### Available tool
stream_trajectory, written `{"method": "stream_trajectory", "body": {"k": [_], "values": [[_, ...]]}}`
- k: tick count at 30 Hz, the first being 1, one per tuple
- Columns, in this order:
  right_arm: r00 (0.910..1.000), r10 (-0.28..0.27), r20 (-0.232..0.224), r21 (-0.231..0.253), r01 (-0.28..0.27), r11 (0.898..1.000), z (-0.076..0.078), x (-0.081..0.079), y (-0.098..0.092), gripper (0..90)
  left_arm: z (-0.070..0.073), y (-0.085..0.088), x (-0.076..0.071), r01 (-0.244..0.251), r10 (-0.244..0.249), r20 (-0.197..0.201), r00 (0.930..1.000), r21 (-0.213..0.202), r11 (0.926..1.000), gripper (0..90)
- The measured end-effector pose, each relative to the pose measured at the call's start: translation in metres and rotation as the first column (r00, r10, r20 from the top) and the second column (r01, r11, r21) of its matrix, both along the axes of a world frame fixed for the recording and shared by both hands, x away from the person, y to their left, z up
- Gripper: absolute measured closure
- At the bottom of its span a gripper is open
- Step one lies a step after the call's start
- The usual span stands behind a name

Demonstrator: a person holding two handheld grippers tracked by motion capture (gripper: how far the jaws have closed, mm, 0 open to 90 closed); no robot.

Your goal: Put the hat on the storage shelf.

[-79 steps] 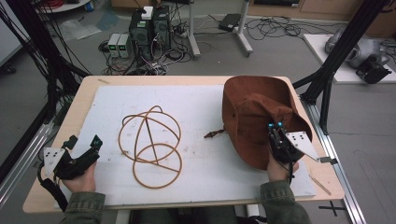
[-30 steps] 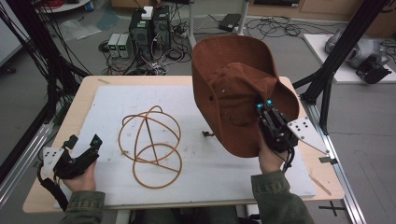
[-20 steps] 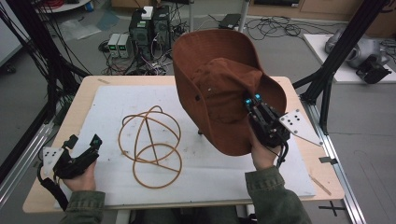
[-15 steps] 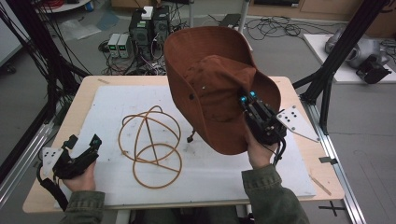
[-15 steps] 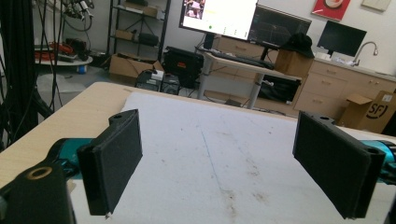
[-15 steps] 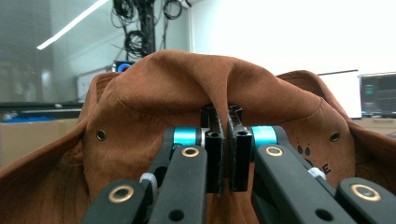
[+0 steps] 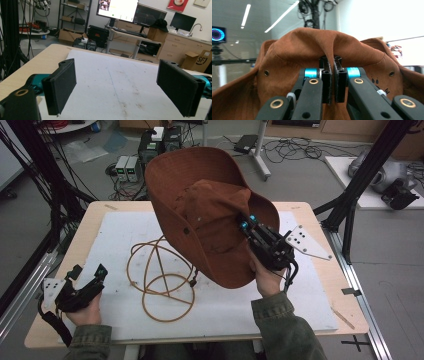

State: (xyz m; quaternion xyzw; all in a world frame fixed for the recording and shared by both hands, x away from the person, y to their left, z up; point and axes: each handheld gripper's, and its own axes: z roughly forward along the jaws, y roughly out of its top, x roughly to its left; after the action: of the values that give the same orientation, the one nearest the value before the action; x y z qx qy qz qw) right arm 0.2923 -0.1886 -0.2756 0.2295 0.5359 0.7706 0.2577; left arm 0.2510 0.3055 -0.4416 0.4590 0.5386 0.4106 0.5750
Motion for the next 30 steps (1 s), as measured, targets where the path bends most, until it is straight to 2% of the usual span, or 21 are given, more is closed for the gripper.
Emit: {"method": "stream_trajectory", "body": {"k": [3,6,7,8,18,21,22,23,24,25,26,28,29,30], "values": [[0.9975,0.071,0.002,0.009,-0.071,0.997,0.0,0.004,0.005,88.0,0.0,0.0,0.0,0.002,-0.002,-0.001,1.0,0.003,1.0,16.2],[0.9947,0.102,-0.007,0.022,-0.102,0.995,-0.001,0.006,0.007,88.0,0.0,0.0,0.0,0.001,-0.001,0.001,1.0,-0.001,1.0,16.2],[0.9896,0.143,-0.009,0.033,-0.143,0.989,-0.001,0.009,0.009,88.0,0.0,0.0,0.0,0.0,0.0,0.002,1.0,0.0,1.0,16.3],[0.9874,0.158,-0.01,0.035,-0.157,0.987,-0.001,0.009,0.01,88.1,0.0,0.0,0.0,-0.001,0.001,0.0,1.0,0.002,1.0,16.3],[0.9701,0.243,0.001,0.038,-0.243,0.969,0.005,0.012,0.027,88.1,0.0,0.001,0.0,-0.002,0.002,-0.002,1.0,0.001,1.0,16.2],[0.961,0.276,-0.005,0.044,-0.276,0.96,0.006,0.014,0.036,88.1,0.0,0.002,0.0,-0.004,0.004,0.001,1.0,-0.002,1.0,16.3],[0.961,0.276,-0.005,0.044,-0.276,0.96,0.006,0.014,0.036,88.1,0.0,0.002,0.0,-0.004,0.004,0.001,1.0,-0.002,1.0,16.2],[0.9554,0.295,-0.005,0.05,-0.295,0.954,0.006,0.015,0.042,88.1,0.0,0.002,0.0,-0.004,0.004,0.002,1.0,-0.002,1.0,16.3],[0.9554,0.295,-0.005,0.05,-0.295,0.954,0.006,0.015,0.042,88.1,0.0,0.002,0.0,-0.004,0.004,0.001,1.0,-0.001,1.0,16.3],[0.9535,0.301,-0.007,0.048,-0.301,0.953,0.006,0.015,0.044,88.1,0.0,0.003,-0.001,-0.005,0.005,0.001,1.0,-0.002,1.0,16.3],[0.9475,0.32,-0.006,0.039,-0.319,0.947,0.006,0.015,0.049,88.1,0.0,0.003,0.0,-0.005,0.005,0.0,1.0,-0.003,1.0,16.3],[0.9466,0.322,-0.006,0.036,-0.322,0.946,0.006,0.015,0.051,88.1,0.0,0.003,-0.001,-0.008,0.008,0.002,1.0,-0.007,0.9999,16.3],[0.9398,0.342,-0.012,0.027,-0.341,0.94,0.006,0.015,0.055,88.1,0.0,0.003,-0.001,-0.009,0.009,0.001,1.0,-0.009,0.9999,16.2],[0.9398,0.342,-0.012,0.027,-0.341,0.94,0.006,0.015,0.055,88.1,0.0,0.004,-0.001,-0.008,0.008,0.001,1.0,-0.009,0.9999,16.2]]}}
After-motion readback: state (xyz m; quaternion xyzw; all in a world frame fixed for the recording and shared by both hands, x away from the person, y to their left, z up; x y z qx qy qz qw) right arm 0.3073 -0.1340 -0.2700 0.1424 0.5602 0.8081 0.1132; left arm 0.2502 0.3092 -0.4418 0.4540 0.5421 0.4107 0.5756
